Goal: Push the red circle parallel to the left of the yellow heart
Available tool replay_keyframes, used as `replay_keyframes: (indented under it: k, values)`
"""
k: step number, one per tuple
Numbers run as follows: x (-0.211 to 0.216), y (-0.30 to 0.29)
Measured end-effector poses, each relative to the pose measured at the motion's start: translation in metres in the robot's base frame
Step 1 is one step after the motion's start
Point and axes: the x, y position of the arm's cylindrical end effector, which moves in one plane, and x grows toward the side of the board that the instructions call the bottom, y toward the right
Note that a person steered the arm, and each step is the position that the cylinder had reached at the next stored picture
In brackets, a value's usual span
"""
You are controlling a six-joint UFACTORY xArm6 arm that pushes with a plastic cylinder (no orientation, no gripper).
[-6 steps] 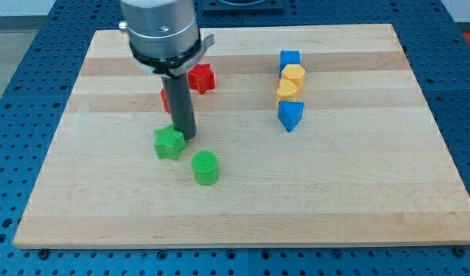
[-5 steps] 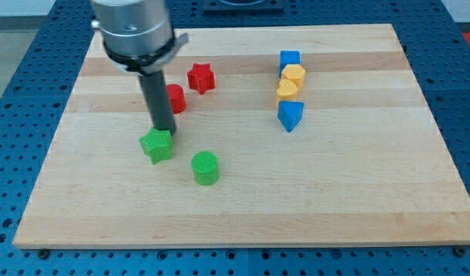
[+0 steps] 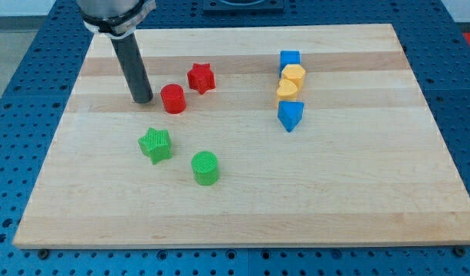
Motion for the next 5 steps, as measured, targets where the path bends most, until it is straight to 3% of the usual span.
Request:
replay_keyframes:
  k: [1, 3, 5]
  values:
    - [0.02, 0.035]
    - [0.027, 0.048]
    - [0.067, 0.071]
